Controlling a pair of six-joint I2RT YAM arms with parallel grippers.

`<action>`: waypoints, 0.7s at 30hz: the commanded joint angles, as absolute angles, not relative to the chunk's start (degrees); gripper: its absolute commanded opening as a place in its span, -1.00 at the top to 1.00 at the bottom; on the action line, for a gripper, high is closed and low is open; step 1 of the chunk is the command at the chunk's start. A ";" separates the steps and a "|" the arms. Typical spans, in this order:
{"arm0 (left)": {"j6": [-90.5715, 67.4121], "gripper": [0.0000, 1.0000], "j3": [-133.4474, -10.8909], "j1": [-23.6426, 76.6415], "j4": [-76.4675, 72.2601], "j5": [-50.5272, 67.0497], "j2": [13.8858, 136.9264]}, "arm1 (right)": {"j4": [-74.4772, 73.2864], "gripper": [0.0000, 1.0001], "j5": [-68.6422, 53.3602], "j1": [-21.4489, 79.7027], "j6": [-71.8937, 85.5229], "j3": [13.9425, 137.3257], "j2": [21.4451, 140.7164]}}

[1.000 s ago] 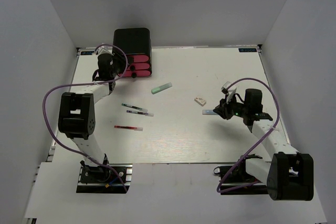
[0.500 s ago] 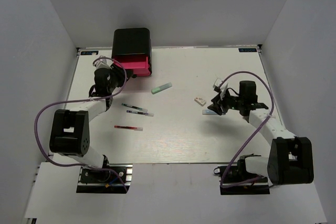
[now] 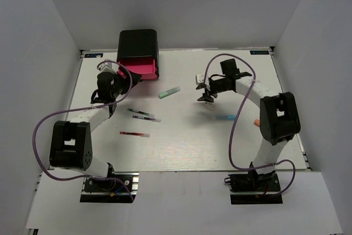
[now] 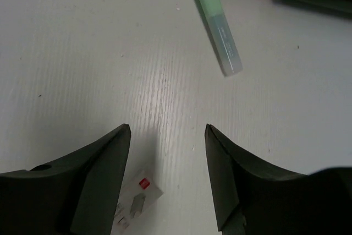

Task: Sort the stationery into containers
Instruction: Open the drawer in the storage box, then pick up the pen from the center of the board.

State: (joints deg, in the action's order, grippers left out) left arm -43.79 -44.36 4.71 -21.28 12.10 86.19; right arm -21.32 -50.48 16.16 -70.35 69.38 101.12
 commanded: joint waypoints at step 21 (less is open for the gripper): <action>-43.42 -0.73 -26.21 4.57 -3.54 10.72 53.82 | -23.81 -0.28 -39.81 29.53 -68.90 109.77 136.04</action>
State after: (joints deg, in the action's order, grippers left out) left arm -42.76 -28.42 4.69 -8.82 11.51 59.29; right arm -20.29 -40.18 28.36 -67.90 105.67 133.19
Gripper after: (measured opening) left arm 0.865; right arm 0.644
